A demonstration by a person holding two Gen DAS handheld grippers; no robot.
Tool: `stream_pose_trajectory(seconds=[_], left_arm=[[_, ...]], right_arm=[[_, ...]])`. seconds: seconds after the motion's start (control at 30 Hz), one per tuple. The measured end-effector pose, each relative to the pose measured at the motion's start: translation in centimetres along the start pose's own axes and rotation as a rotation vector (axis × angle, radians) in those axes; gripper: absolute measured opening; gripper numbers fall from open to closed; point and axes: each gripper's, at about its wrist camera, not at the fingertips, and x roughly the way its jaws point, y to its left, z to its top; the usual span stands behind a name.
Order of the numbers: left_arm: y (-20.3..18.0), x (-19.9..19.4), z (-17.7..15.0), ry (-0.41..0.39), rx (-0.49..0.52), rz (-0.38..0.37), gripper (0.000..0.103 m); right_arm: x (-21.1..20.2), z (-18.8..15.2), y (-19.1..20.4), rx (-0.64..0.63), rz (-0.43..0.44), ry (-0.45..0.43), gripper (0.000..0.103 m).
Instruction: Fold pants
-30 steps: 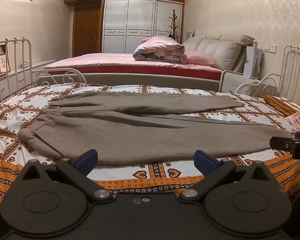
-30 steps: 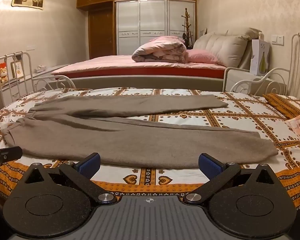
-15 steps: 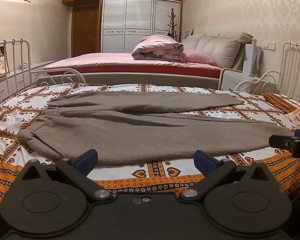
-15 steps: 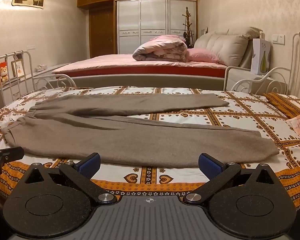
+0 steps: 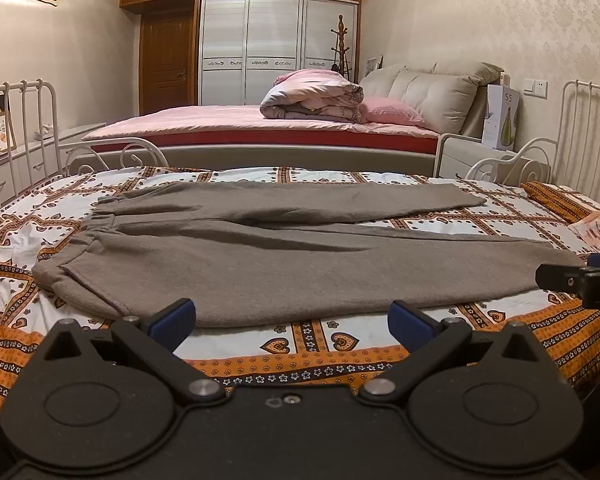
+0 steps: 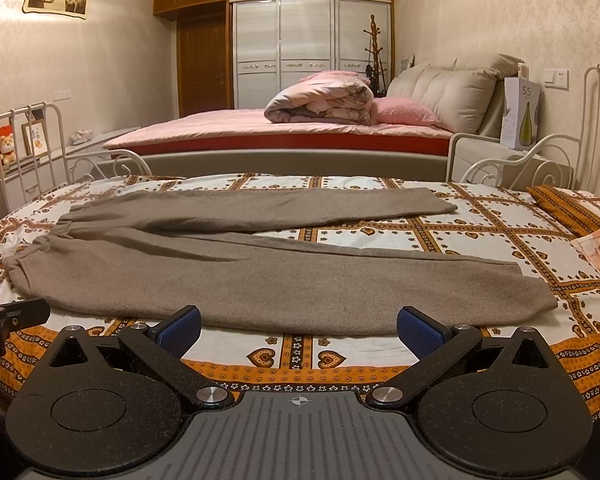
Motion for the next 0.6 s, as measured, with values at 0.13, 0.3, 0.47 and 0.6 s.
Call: stream_pose_trajectory(seconds=[0.13,0.3,0.47,0.6], left_arm=[[0.00,0.01,-0.04,0.001,0.001,-0.002,0.097],[-0.04,-0.01,-0.06,0.001,0.003,-0.002,0.097],[-0.06,0.00,-0.09,0.001,0.003,-0.002,0.097],[-0.09,0.00,-0.07,0.001,0.004,-0.001,0.097]], right_arm=[[-0.06,0.02,-0.06,0.000,0.000,-0.001,0.103],[-0.05,0.01,-0.07,0.001,0.000,-0.001,0.103],[-0.10,0.07,-0.10,0.002,0.001,-0.001,0.103],[-0.14,0.10,-0.22,0.004,0.001,-0.002,0.103]])
